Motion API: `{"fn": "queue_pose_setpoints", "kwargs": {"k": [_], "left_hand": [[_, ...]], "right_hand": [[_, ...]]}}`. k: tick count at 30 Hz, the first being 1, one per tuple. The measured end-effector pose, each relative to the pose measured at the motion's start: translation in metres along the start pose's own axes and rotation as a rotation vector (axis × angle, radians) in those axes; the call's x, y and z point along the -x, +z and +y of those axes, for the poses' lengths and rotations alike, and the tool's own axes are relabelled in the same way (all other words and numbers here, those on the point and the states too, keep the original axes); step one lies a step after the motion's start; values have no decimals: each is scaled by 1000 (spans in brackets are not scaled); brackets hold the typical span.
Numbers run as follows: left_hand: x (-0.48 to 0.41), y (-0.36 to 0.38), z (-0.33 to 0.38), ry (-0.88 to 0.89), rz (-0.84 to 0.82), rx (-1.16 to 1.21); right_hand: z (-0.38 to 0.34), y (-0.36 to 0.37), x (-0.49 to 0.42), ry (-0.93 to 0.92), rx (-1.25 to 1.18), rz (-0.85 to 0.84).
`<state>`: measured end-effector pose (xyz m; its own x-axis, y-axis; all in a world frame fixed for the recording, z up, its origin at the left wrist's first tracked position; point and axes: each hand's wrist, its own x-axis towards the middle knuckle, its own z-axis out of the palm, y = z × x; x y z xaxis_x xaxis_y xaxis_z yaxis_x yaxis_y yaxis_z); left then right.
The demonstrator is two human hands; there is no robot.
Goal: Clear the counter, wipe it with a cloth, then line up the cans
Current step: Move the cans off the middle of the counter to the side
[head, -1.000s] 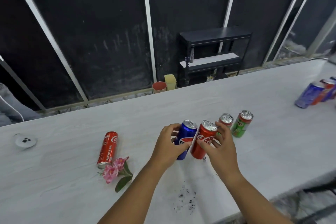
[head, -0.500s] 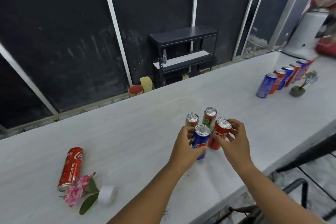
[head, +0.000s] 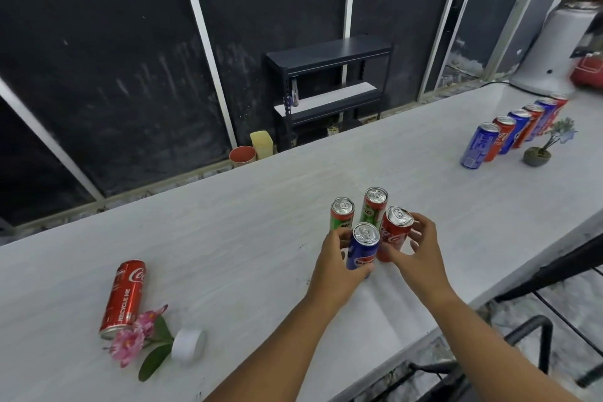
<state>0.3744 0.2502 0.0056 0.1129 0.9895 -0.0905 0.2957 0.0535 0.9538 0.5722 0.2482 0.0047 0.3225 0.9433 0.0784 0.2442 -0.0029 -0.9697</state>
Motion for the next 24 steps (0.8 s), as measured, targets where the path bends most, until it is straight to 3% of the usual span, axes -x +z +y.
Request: {"fn": "queue_pose_setpoints", "kwargs": {"k": [5,17,24], "left_hand": [[24,-36,-21,-1,8,-42],[83,-209,-67,-9,392,-307],[108,-333,-93,-393,678,-578]], "right_hand": [[19,-1,47,70,-16,69],[8,68,136,77,70,-93],[12,97,152,18,311,-153]]}}
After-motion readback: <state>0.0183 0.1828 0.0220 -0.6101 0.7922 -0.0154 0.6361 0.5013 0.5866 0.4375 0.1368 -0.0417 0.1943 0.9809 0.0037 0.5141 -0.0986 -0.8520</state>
